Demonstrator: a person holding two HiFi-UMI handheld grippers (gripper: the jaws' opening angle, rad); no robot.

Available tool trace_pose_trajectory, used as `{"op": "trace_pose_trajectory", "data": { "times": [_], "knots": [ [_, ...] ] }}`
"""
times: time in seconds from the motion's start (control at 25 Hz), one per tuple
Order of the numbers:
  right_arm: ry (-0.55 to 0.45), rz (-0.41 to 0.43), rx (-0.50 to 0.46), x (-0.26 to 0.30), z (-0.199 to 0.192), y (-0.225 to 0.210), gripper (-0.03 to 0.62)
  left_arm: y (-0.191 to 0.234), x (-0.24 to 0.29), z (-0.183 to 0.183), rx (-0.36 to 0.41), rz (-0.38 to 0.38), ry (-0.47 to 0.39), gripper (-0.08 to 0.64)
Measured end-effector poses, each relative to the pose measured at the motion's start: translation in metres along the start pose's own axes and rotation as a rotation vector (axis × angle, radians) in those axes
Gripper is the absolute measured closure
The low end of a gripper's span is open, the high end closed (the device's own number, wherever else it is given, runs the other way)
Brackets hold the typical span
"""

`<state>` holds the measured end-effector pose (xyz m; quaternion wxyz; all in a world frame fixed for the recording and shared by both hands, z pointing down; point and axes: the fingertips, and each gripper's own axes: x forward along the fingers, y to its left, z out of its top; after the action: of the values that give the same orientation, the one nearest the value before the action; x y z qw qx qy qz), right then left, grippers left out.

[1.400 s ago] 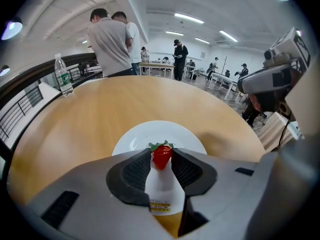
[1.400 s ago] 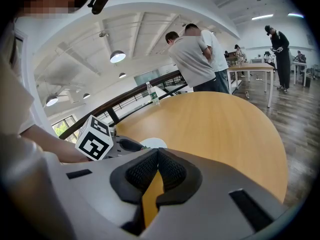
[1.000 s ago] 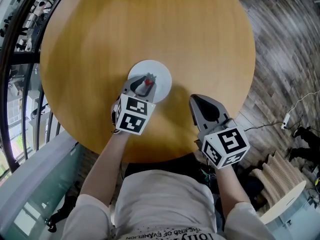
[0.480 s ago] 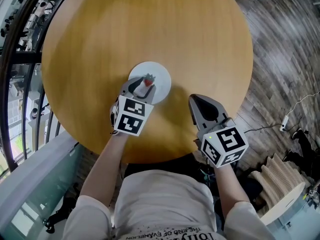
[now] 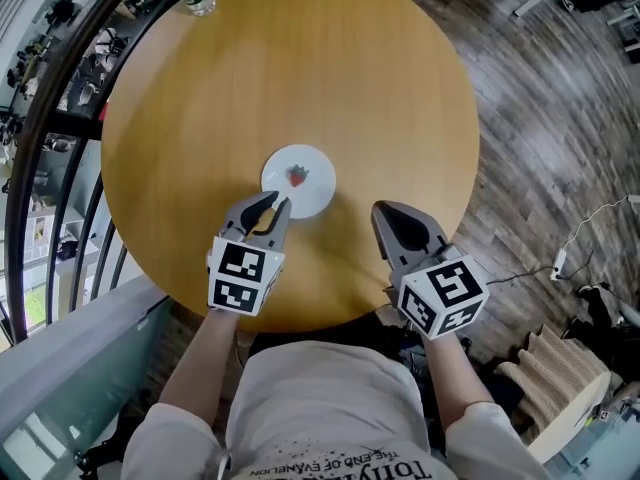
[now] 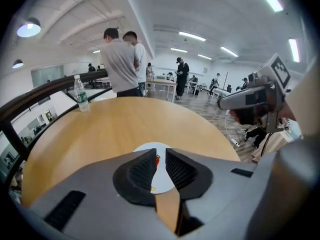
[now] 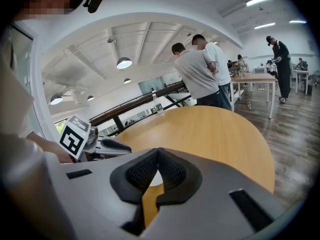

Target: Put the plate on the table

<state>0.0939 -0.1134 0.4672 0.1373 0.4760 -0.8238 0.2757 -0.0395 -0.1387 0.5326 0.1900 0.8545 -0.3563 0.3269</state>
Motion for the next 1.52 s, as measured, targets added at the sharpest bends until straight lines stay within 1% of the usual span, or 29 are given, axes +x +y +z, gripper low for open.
{"op": "trace_pose_trajectory", "data": {
  "times": [0.12, 0.28, 0.4, 0.48, 0.64, 0.88, 1.12, 1.32, 1.52],
  "knots": [
    [-0.030, -0.002, -0.024, -0.016, 0.014, 0.009, 0.568, -0.010, -0.035, 0.017, -0.035, -0.009, -0.085, 0.514],
    [-0.053, 0.001, -0.040, -0.039, 0.024, 0.027, 0.568, -0.028, -0.082, 0.034, -0.111, -0.034, -0.180, 0.535],
    [-0.060, 0.000, -0.043, -0.052, 0.026, 0.041, 0.568, -0.036, -0.111, 0.042, -0.163, -0.018, -0.233, 0.536],
    [-0.065, -0.003, -0.044, -0.060, 0.027, 0.049, 0.569, -0.041, -0.124, 0.044, -0.179, -0.006, -0.254, 0.537],
    [-0.078, 0.002, -0.047, -0.067, 0.033, 0.060, 0.568, -0.048, -0.138, 0.049, -0.172, -0.005, -0.281, 0.536],
    [-0.085, 0.025, -0.093, -0.064, 0.047, 0.075, 0.569, -0.052, -0.146, 0.059, -0.146, -0.017, -0.312, 0.537],
    [-0.097, 0.033, -0.094, -0.060, 0.056, 0.083, 0.568, -0.049, -0.153, 0.068, -0.137, -0.015, -0.334, 0.537],
    [-0.089, 0.039, -0.096, -0.063, 0.053, 0.083, 0.569, -0.049, -0.157, 0.070, -0.140, -0.009, -0.342, 0.537],
    [-0.079, 0.037, -0.107, -0.065, 0.051, 0.085, 0.569, -0.050, -0.158, 0.064, -0.151, -0.013, -0.330, 0.536]
  ]
}}
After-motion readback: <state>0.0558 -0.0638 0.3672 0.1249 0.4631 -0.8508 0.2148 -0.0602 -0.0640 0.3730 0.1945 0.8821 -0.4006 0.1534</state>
